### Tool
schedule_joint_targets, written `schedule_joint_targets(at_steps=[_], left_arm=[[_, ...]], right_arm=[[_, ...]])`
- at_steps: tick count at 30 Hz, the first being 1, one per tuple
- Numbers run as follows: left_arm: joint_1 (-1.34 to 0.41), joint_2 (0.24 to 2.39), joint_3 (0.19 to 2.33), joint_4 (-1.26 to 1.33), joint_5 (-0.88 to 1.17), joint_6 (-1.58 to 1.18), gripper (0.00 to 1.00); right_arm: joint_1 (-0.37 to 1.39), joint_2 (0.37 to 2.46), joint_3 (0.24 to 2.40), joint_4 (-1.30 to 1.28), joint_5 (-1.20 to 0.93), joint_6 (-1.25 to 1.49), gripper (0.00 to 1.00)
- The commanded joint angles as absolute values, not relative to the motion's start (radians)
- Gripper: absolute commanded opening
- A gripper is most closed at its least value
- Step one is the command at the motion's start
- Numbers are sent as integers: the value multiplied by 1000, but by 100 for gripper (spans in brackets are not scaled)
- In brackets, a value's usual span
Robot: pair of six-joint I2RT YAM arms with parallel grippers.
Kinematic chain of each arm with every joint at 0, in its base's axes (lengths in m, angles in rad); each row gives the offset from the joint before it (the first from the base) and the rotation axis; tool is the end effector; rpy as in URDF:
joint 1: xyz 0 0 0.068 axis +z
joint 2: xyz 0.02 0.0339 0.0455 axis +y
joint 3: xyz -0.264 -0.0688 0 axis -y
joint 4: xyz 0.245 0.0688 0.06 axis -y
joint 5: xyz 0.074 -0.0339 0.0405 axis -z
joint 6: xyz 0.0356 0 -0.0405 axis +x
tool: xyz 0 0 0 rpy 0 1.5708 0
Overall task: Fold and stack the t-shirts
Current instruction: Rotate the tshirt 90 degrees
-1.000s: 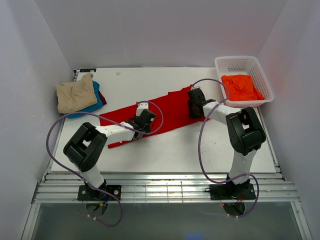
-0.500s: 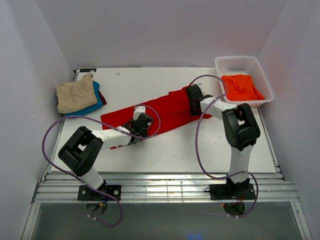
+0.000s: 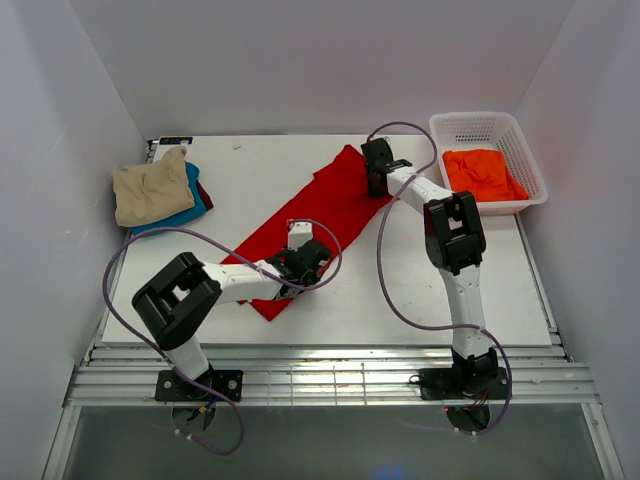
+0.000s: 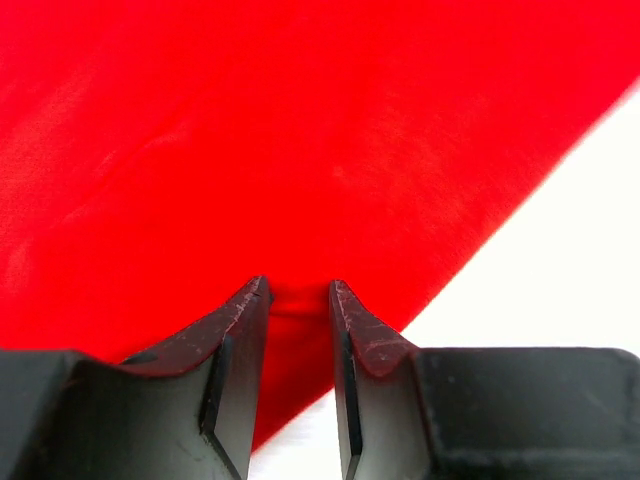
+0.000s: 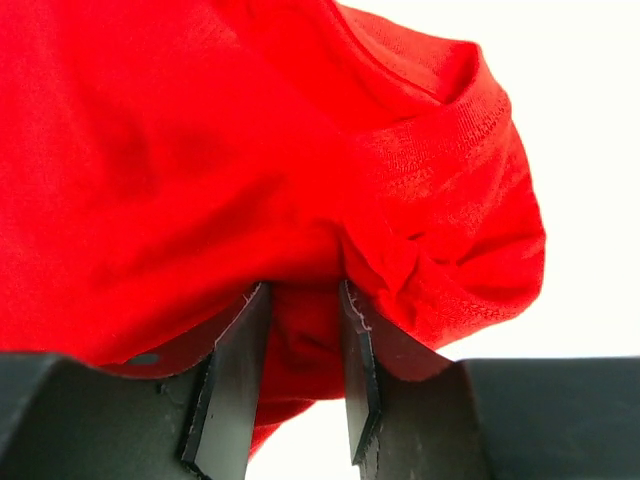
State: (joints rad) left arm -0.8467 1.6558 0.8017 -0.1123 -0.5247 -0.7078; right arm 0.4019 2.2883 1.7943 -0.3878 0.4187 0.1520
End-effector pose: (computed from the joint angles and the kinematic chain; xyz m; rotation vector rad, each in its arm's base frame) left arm 0.2175 -0.2190 0.1450 -0.0333 2.3640 -0.0641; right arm 0.4708 0.1844 0.1668 -0.1156 2.3648 -0.2509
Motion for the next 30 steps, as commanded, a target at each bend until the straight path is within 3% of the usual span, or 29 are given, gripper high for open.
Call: schedule_joint_targets(at_steps=[1, 11, 22, 30], left_arm=[[-937, 1744, 859, -156, -474, -849, 41], [-1091, 1976, 1143, -190, -440, -905, 41], [-1117, 1913, 1167, -206, -423, -899, 41], [-1117, 1849, 1221, -123, -485, -734, 47]], right_arm=[[390, 2393, 1922, -442, 333, 153, 40], [371, 2500, 2106, -348, -29, 127, 43], [311, 2562, 2160, -131, -368, 208, 46], [243, 2481, 2062, 258, -535, 353, 48]])
